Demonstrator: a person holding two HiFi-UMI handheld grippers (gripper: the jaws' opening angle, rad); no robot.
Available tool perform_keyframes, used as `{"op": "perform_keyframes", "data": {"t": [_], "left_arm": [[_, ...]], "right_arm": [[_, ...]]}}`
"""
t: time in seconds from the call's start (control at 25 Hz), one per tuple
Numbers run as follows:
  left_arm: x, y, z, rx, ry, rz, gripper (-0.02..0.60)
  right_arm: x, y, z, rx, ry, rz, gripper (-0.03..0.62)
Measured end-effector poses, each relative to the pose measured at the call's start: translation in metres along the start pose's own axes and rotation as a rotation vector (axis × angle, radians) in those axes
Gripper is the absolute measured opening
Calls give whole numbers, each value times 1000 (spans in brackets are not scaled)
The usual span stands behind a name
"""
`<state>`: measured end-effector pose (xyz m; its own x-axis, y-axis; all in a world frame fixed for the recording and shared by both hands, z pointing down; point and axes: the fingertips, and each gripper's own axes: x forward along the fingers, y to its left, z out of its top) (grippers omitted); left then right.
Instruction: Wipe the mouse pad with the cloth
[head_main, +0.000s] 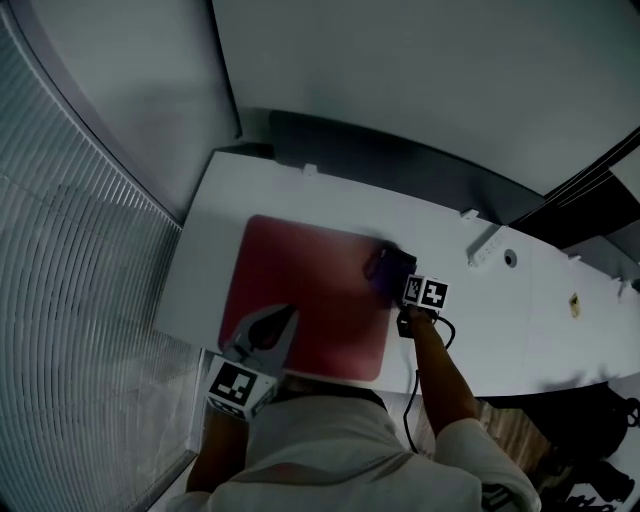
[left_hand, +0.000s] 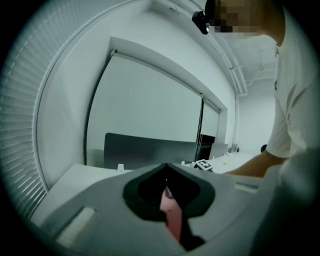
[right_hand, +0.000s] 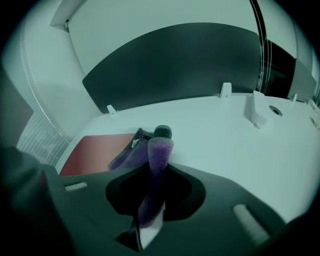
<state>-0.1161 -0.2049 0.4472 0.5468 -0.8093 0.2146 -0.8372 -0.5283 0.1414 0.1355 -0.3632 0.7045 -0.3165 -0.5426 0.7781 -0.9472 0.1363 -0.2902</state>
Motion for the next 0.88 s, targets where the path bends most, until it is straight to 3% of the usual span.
{"op": "perform_keyframes", "data": {"t": [0.2,0.36,0.6,0.88], "left_arm": [[0,-14,2,-15,-6,8,3],[-8,-17,4,-6,-11,18,3],[-29,4,4,-26,-17,46,3],[-64,52,2,-47,-29,95,3]], "right_arm": [[-16,-23,0,41,-18,-17,57],[-48,1,6,72,-77,63,57],[-96,98,16,-9,-155,250,57],[-87,246,7,-89,-99,489,57]]}}
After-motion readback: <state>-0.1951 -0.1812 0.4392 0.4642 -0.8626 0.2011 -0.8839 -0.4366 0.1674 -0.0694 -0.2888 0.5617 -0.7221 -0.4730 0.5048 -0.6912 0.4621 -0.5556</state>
